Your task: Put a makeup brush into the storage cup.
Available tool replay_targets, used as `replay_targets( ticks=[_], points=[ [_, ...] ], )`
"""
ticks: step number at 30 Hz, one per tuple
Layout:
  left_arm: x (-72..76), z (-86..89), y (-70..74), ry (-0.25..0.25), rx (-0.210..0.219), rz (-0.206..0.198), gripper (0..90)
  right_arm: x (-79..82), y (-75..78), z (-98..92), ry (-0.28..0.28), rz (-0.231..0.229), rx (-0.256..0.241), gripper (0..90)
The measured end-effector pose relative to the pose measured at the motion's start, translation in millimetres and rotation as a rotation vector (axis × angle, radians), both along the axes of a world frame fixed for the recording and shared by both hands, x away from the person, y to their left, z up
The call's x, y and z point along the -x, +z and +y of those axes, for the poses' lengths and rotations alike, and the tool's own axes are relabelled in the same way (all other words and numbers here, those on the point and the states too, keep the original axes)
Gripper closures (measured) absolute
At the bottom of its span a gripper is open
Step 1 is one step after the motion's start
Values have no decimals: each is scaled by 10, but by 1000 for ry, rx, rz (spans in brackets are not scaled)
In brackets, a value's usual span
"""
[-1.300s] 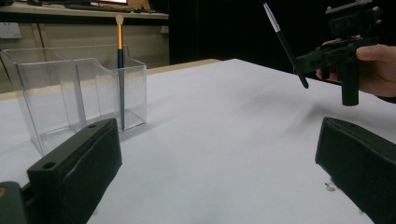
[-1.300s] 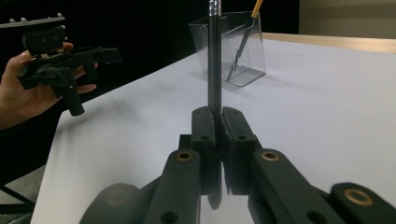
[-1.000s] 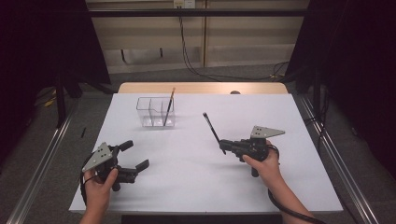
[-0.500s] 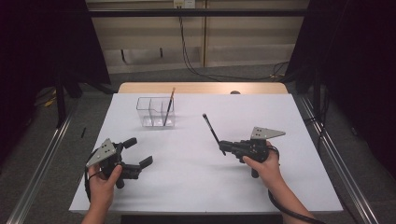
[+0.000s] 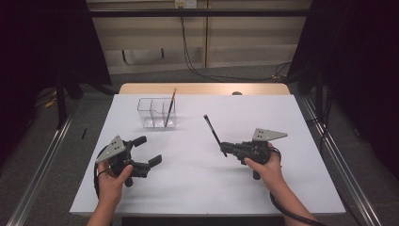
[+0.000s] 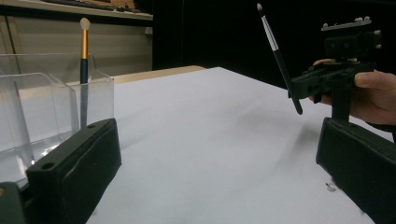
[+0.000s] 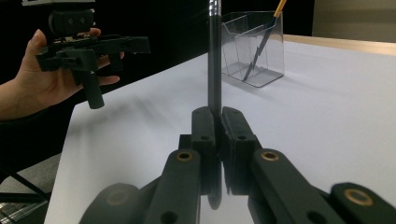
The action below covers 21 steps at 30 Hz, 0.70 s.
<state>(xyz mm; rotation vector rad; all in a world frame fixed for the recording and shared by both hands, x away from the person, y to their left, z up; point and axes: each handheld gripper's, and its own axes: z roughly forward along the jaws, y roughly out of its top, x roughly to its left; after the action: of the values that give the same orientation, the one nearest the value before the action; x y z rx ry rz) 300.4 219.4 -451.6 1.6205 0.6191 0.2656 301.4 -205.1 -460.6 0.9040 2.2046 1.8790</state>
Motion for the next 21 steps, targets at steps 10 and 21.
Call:
replay_targets(
  ticks=[10, 21],
  points=[
    [-81, -218, 30, -29, 25, 0, 0, 15, 11, 11, 9, -4, -4, 851],
    [-142, -406, 44, -58, 40, 10, 0, 28, 11, 38, 25, -7, -14, 851]
  ],
)
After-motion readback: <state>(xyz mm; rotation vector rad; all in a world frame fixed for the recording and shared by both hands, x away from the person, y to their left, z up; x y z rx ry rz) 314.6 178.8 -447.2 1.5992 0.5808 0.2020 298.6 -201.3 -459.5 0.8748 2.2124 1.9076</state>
